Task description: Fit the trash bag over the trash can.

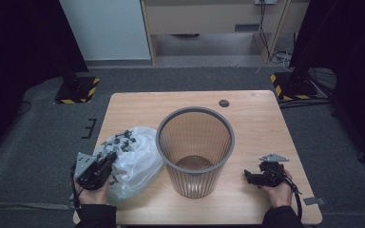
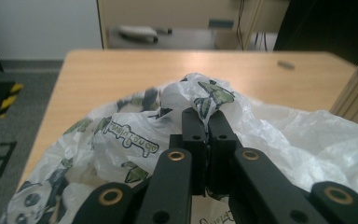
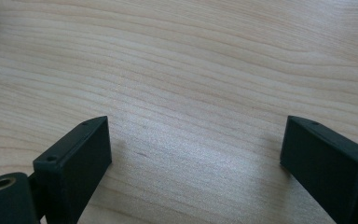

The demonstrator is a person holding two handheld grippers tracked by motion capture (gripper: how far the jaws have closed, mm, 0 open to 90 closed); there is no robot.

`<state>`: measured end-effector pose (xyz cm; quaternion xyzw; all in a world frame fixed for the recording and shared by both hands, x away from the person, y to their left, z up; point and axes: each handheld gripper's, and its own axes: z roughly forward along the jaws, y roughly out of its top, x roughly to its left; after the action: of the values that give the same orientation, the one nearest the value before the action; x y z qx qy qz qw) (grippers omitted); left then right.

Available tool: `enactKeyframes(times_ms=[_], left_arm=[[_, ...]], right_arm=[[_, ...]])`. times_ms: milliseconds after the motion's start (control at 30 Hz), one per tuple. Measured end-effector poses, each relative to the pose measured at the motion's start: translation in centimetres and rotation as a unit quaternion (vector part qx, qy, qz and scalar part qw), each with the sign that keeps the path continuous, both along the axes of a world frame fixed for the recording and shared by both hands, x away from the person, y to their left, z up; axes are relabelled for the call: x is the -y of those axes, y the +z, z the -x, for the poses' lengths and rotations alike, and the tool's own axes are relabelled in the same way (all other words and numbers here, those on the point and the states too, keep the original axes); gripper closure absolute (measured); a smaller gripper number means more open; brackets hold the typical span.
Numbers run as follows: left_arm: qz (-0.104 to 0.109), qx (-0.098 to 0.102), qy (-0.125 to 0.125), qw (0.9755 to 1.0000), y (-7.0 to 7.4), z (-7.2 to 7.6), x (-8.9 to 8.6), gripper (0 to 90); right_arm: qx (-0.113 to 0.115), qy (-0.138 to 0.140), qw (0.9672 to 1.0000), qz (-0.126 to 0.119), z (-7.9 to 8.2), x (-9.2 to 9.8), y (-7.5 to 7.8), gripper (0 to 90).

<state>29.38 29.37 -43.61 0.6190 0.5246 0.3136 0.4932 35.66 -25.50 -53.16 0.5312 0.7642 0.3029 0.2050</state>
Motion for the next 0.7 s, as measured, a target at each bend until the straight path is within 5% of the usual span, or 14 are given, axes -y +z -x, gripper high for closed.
enactKeyframes(times_ms=[333,533,700], left_arm=[[0.030,0.089,0.025,0.9952,3.3,1.4,-1.1,87.7],[0.046,0.133,0.031,0.9896,6.0,2.1,-1.5,87.7],[0.066,0.177,0.037,0.9813,8.8,2.8,-1.8,87.7]], right_arm=[[0.001,0.000,1.0000,0.004,-0.1,0.0,-0.1,8.3],[0.006,-0.002,1.0000,0.004,-0.1,-0.1,-0.2,7.8],[0.010,-0.005,0.9999,0.001,0.0,-0.1,-0.3,7.5]])
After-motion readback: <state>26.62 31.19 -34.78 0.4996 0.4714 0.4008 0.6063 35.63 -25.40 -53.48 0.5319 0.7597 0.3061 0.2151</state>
